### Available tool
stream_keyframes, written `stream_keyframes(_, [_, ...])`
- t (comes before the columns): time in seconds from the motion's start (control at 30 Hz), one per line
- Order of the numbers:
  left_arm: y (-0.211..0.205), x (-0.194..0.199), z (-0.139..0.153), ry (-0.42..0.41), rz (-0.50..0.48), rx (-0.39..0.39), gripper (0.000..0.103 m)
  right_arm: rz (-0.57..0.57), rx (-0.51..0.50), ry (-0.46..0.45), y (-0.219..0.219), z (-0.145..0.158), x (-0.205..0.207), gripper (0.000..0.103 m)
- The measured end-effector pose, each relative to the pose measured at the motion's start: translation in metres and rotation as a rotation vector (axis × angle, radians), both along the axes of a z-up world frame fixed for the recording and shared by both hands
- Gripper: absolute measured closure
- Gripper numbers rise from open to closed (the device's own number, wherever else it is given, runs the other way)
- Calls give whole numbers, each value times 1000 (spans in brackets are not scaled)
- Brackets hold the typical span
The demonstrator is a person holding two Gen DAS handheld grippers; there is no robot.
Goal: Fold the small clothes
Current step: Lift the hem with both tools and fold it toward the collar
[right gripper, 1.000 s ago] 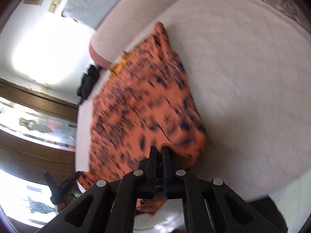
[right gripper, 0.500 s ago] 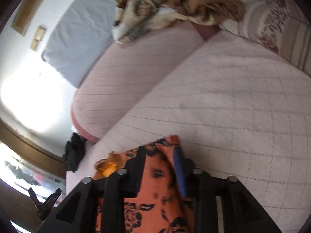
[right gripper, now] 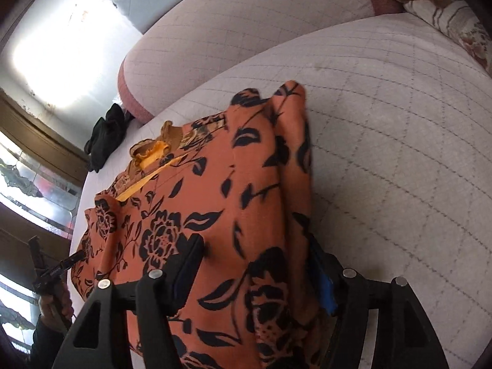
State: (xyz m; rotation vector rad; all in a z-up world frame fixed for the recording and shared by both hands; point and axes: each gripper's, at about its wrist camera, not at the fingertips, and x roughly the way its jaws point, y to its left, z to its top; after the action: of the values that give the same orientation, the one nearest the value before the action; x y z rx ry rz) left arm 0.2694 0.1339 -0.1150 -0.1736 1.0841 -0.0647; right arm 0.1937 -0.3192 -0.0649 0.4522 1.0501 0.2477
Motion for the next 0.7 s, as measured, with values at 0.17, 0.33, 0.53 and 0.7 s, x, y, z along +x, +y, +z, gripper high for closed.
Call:
stream_keyframes(0.17, [-35, 17, 11, -6, -35, 39, 91, 34, -62, 58, 17, 1, 9, 80])
stream_keyframes(0.33, [-36, -3, 64, -113, -11, 4, 93, 50, -46, -32, 28, 54, -7, 83])
stream_keyframes(0.53, [-46, -86, 135, -244, -62, -26, 94, 82, -52, -128, 33, 127, -71, 83])
stream_keyframes(0.7, [-53, -158, 96, -148, -103, -59, 88, 56, -18, -58, 12, 103, -156, 77])
